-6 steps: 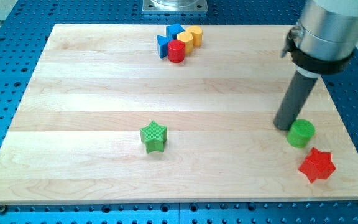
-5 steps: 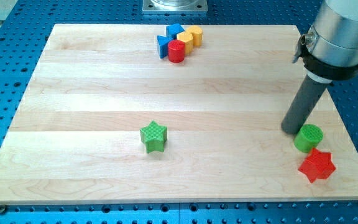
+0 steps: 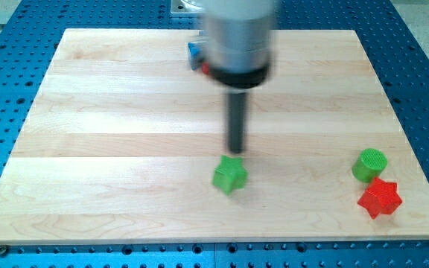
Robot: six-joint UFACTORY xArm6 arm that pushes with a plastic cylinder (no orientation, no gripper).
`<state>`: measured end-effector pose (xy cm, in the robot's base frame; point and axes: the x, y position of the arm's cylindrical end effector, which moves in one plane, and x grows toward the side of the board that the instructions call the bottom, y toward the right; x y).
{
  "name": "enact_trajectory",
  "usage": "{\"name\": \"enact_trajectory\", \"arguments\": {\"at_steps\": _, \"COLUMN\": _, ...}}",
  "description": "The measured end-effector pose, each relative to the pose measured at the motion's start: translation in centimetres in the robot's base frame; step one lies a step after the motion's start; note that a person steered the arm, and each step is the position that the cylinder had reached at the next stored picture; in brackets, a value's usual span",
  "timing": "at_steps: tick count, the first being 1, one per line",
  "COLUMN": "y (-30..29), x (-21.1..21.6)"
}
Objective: Move the green star to the top left of the green circle
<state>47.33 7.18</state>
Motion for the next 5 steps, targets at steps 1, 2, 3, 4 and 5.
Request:
{"name": "enact_trajectory", "arguments": {"at_steps": 1, "y": -10.2, "x": 0.6}}
{"name": "enact_trajectory", "arguments": {"at_steps": 2, "y": -15.5, "x": 10.6}}
{"name": "enact_trajectory", "arguments": {"at_steps": 3, "y": -5.5, "x": 9.9}}
{"name": "enact_trajectory", "arguments": {"at_steps": 4, "y": 2.0, "x": 3.4}}
{"name": "enact_trajectory", "arguments": {"at_steps": 5, "y": -1.4, "x": 2.0}}
